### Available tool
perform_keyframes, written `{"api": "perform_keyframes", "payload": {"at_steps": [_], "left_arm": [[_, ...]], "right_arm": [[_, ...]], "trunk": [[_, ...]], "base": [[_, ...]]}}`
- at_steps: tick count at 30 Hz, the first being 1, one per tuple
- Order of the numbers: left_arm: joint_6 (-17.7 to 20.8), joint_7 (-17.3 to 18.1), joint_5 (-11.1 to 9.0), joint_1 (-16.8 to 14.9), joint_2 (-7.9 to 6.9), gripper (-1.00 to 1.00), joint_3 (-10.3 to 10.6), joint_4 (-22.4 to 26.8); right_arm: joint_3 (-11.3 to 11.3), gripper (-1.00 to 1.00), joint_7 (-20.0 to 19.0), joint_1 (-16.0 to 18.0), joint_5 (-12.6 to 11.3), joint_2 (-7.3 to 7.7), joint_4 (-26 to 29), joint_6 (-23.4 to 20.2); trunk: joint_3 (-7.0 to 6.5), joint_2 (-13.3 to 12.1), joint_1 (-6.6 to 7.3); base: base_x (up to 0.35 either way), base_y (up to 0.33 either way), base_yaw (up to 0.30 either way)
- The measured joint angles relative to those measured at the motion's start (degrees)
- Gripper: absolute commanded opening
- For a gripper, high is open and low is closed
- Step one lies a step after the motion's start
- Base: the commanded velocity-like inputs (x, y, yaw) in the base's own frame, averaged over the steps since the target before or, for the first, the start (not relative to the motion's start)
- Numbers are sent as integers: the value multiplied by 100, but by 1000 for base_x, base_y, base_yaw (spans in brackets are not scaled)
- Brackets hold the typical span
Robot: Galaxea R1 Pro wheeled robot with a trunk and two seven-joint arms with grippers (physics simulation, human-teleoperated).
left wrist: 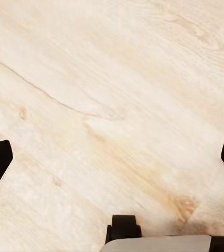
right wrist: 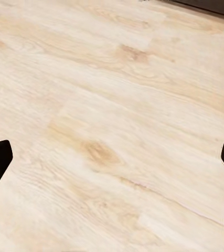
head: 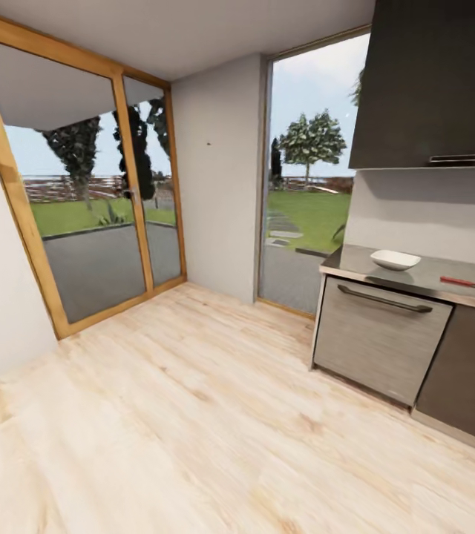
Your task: In the kitchen, take the Vidalia onion out of the sink, dice it on the chopping board with the paring knife, put the diced onion into the bowl on the countertop, then place both the paring knife and the chopping board into the sink.
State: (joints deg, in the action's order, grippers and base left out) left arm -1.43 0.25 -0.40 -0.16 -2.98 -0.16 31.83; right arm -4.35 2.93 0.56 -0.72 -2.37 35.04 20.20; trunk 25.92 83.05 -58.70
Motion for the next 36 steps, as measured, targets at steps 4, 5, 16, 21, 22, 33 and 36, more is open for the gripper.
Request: {"api": "perform_keyframes", "payload": {"at_steps": [4, 5, 16, 21, 22, 33, 36], "left_arm": [[0, 3, 0, 0, 0, 100, 4, 0], [0, 2, 0, 0, 0, 100, 4, 0], [0, 5, 1, 0, 4, 100, 8, -112], [0, 5, 1, 0, 8, 100, 8, -115], [0, 6, 4, 0, 9, 100, 8, -116], [0, 4, 8, 0, 9, 100, 8, -124], [0, 4, 8, 0, 9, 100, 8, -124]], "right_arm": [[-1, 100, 0, 0, 0, 1, 1, 0], [-1, 100, 0, 0, 0, 0, 1, 0], [-11, 100, -1, 0, 0, 3, 5, 0], [-11, 100, -1, 0, 0, 3, 2, 0], [-11, 100, -1, 0, 0, 3, 1, 0], [-11, 100, -1, 0, 0, 3, 2, -4], [-11, 100, -1, 0, 0, 4, 1, -5]], "trunk": [[-1, 0, 0], [-1, 0, 0], [-1, 0, 0], [-1, 0, -1], [-1, 0, -1], [-1, 0, -1], [-1, 0, -1]], "base": [[339, 0, -300], [342, 0, -300], [332, -68, -300], [291, -182, -300], [286, -188, -300], [282, -192, -300], [279, -194, -300]]}}
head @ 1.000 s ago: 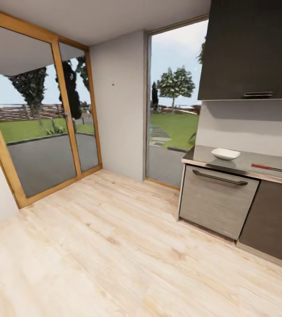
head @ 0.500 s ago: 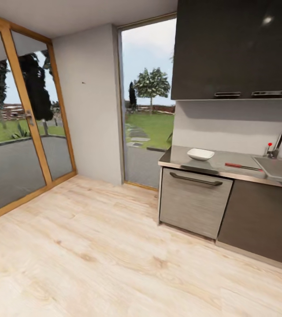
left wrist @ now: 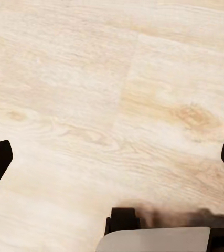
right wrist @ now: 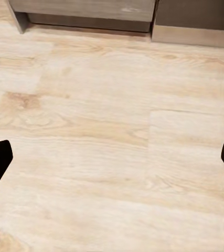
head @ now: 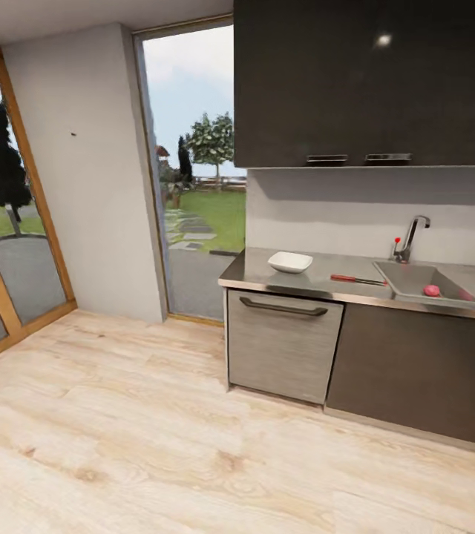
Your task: In the kitchen, take the Vidalia onion out of the sink, dice it on the chopping board with the paring knife, put the diced onion into the bowl on the countertop, then place both the paring knife and the chopping board into the sink.
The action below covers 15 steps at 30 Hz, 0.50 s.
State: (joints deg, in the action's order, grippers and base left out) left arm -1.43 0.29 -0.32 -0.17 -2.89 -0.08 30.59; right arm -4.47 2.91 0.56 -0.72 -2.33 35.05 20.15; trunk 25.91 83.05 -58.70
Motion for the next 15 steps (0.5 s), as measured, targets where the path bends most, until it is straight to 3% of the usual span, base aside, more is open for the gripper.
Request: {"api": "perform_keyframes", "payload": {"at_steps": [15], "left_arm": [[0, 1, 0, 0, 0, 100, 0, -1]], "right_arm": [[0, 100, 0, 0, 0, 0, -1, -3]], "trunk": [[0, 0, 0]], "base": [[274, -184, -300]]}}
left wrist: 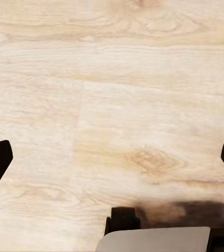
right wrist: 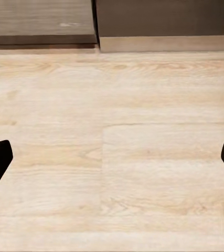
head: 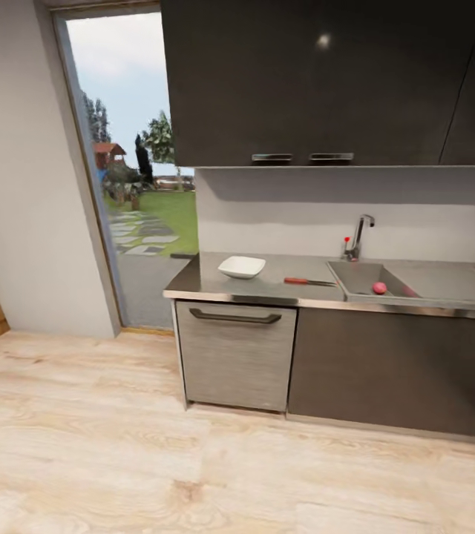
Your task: In the kitchen, take the Vidalia onion out of the sink, dice it on the chopping board with the paring knife, put the diced onion into the bowl on the countertop, then place both the paring knife and the chopping board into the sink.
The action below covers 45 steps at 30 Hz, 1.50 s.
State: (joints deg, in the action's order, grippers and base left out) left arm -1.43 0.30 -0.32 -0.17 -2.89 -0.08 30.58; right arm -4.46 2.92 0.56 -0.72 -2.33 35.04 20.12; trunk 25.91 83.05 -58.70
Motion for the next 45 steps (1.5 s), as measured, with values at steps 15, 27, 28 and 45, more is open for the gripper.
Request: {"api": "perform_keyframes", "payload": {"at_steps": [15, 27, 28, 45], "left_arm": [[0, -2, 0, 0, 0, 100, 0, 0], [0, 1, 0, 0, 0, 100, 0, -2], [0, 0, 0, 0, 0, 100, 0, 0], [-3, 0, 0, 0, 0, 100, 0, -61]], "right_arm": [[0, 100, 0, 0, 0, 0, 0, -1], [0, 100, 2, 0, 0, -3, 0, -1], [5, 100, 6, 0, 1, -11, -1, 3], [1, 100, 9, 0, 2, -10, 0, 3]], "trunk": [[0, 0, 0], [0, 0, 0], [0, 0, 0], [0, 0, 0]], "base": [[271, -138, -300], [271, -134, -295], [272, -134, -162], [271, -134, -149]]}}
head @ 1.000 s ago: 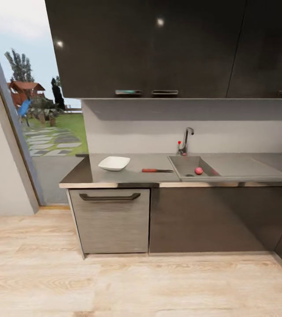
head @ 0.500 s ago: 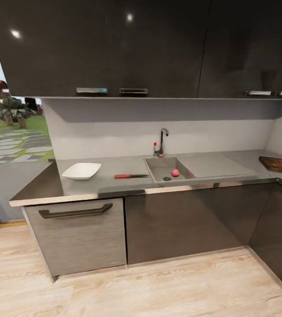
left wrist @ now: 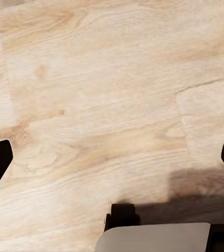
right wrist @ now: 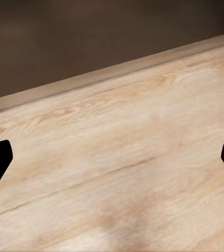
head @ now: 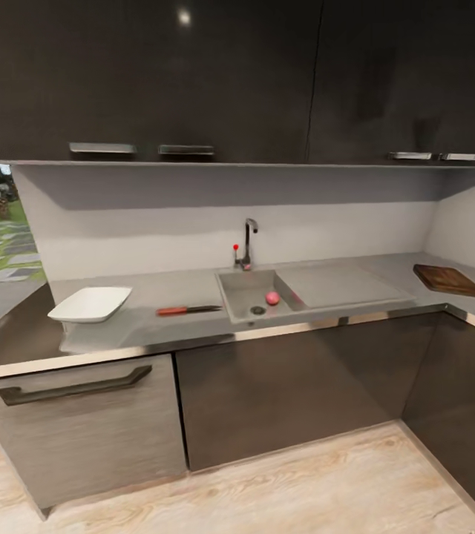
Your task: In the kitchen, take the Vidalia onion out of the sink, dice it on the chopping board with the paring knife, put the diced onion into the bowl on the countertop, then place both the paring knife and the chopping board into the sink.
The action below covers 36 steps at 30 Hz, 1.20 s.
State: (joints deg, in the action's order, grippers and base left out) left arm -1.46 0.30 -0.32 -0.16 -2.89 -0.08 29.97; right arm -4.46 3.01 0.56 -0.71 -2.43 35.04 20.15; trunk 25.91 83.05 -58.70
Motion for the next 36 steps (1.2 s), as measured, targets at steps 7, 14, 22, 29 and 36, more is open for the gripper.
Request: {"api": "perform_keyframes", "payload": {"at_steps": [7, 14, 22, 29, 36], "left_arm": [[2, 1, 0, 0, 0, 100, 0, 0], [-1, 1, 0, 0, 0, 100, 0, 0], [-4, 1, 0, 0, 0, 100, 9, 0], [-147, 1, 0, 0, 0, 100, 16, -36], [-210, 1, 0, 0, 0, 100, 16, -83]], "right_arm": [[0, 100, 0, 0, -1, 1, 0, -2], [1, 100, 1, 0, 0, 3, -1, -4], [2, 100, 1, 0, 1, 6, -1, -4], [2, 100, 1, 0, 2, 8, -1, -4], [4, 100, 1, 0, 6, 4, -1, -4]], "trunk": [[0, 0, 0], [0, 0, 0], [0, 0, -3], [0, 0, -3], [0, 0, -3]], "base": [[270, -118, -271], [246, -65, -272], [74, -6, -272], [4, 0, -272], [0, 0, -272]]}}
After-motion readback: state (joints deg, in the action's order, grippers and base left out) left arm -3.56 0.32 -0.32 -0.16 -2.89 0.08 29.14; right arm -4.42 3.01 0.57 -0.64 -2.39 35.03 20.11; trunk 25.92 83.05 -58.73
